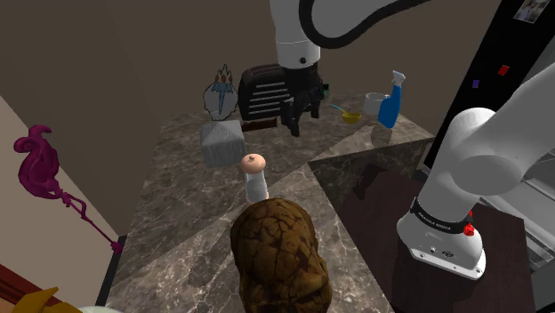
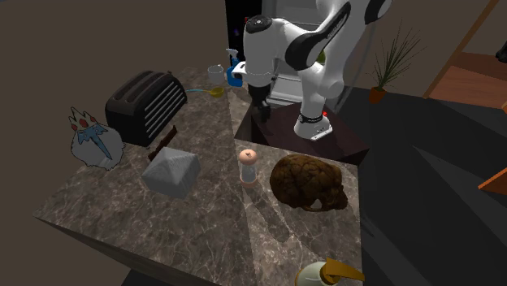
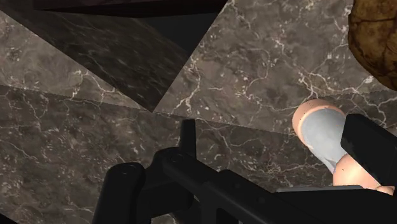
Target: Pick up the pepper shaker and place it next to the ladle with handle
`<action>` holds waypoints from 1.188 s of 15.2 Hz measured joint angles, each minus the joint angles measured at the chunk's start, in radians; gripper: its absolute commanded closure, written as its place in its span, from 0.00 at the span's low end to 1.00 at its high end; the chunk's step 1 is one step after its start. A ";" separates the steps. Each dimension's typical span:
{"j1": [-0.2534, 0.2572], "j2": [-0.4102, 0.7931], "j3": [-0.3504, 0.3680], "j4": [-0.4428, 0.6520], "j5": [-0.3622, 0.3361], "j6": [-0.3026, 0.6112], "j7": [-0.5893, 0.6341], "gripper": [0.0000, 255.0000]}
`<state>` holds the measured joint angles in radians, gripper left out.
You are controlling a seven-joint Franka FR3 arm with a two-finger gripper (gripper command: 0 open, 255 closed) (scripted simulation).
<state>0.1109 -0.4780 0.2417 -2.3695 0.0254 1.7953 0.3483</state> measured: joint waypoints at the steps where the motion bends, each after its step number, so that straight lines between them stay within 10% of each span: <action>1: 0.003 0.030 0.018 0.012 0.000 0.021 0.024 0.00; 18: 0.027 0.425 0.186 0.187 -0.131 0.246 0.320 0.00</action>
<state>0.1374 -0.0532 0.4273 -2.1827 -0.1056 2.0412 0.6680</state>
